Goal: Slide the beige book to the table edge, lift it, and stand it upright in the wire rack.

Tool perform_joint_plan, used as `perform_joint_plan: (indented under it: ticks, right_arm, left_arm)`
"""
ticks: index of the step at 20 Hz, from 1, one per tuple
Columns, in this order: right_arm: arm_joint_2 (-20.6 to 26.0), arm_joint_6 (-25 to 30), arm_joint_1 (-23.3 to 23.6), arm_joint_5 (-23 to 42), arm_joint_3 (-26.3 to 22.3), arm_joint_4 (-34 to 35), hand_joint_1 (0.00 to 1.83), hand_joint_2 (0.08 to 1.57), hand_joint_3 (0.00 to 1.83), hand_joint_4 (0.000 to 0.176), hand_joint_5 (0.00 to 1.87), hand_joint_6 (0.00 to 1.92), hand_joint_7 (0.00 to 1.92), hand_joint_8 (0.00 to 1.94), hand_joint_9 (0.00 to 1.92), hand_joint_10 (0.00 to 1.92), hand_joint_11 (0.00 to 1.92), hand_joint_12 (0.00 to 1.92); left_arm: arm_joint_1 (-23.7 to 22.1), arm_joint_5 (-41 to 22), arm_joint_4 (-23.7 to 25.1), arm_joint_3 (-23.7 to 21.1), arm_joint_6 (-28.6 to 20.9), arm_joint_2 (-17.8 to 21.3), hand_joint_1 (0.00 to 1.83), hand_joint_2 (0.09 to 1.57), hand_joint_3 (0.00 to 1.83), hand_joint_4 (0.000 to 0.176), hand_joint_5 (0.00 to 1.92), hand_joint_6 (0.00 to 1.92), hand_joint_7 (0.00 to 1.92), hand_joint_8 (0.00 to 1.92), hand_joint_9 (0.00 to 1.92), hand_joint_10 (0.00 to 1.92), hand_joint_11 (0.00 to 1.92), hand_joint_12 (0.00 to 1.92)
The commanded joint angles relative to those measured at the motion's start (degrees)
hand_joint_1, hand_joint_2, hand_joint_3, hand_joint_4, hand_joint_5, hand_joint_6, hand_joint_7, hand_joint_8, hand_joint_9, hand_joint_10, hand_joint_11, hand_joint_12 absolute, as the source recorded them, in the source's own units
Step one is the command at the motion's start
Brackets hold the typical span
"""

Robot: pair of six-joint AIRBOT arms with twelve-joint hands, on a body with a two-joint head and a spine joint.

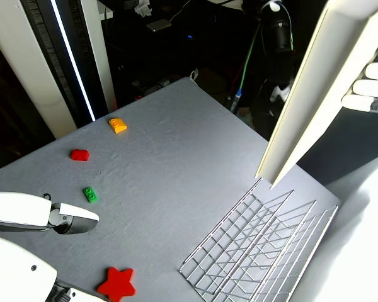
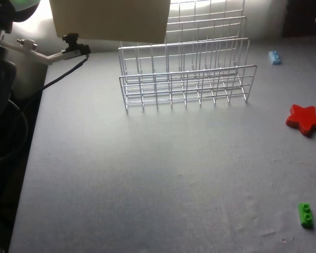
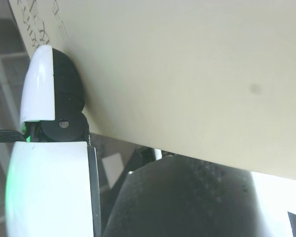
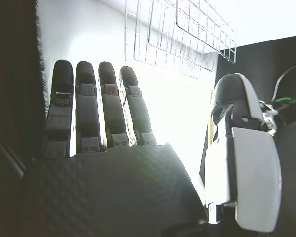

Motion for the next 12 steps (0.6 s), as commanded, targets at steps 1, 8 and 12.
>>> perform_joint_plan:
  ticks: [1,8,12]
  right_arm:
    - [0.42,-0.13,0.98,-5.10,0.25,-1.99,0.28,1.08,0.00,0.000,0.23,0.01,0.23,0.01,0.22,0.01,0.00,0.65]
    - [-0.04,0.33,1.40,-5.82,1.85,-1.99,0.29,1.07,0.00,0.000,0.24,0.00,0.24,0.00,0.23,0.00,0.00,0.72]
    - [-0.12,-0.01,1.40,-5.46,2.07,-1.99,0.27,1.08,0.00,0.000,0.24,0.00,0.23,0.00,0.23,0.00,0.00,0.67]
  left_arm:
    - [-0.56,-6.55,-1.50,0.92,-1.11,-0.30,1.49,1.15,0.00,0.000,0.84,1.05,0.73,1.32,0.79,1.33,0.90,1.43]
    - [0.76,-6.51,-1.53,4.97,-1.17,-4.87,1.49,1.15,0.00,0.000,0.87,1.03,0.76,1.29,0.81,1.30,0.83,1.48]
    - [0.52,-6.50,-1.53,6.84,-1.17,-7.52,1.49,1.15,0.00,0.000,0.88,1.02,0.75,1.29,0.80,1.30,0.86,1.44]
